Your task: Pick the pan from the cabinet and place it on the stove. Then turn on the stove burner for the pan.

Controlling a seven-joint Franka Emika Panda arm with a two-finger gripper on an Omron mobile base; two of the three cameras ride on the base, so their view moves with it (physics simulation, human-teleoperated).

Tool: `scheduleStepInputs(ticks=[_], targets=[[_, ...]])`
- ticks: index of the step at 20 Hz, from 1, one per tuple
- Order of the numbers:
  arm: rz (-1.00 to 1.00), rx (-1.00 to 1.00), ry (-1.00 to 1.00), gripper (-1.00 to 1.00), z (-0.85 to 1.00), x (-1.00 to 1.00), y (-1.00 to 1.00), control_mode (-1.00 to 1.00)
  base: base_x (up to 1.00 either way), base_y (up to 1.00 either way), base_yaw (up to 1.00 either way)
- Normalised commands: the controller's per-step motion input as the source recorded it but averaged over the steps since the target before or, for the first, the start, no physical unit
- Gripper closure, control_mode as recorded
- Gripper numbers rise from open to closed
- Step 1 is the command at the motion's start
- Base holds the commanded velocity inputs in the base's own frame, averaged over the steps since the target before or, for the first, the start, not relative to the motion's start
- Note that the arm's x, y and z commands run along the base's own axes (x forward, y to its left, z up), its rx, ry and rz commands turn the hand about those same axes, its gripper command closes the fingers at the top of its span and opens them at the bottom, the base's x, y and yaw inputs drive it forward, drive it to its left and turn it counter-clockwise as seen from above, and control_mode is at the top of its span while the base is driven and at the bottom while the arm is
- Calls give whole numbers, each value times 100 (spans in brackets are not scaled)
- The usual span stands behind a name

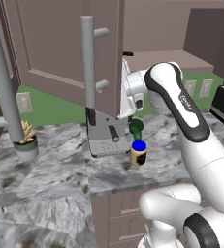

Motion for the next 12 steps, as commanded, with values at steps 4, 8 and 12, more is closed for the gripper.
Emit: scheduleStepInputs(ticks=[4,8,12], targets=[[18,0,8,-100,-13,-50,83,-100,0,0,0],[18,0,8,-100,-14,-50,82,-100,0,0,0],[14,0,12,-100,-24,-29,87,-100,0,0,0]])
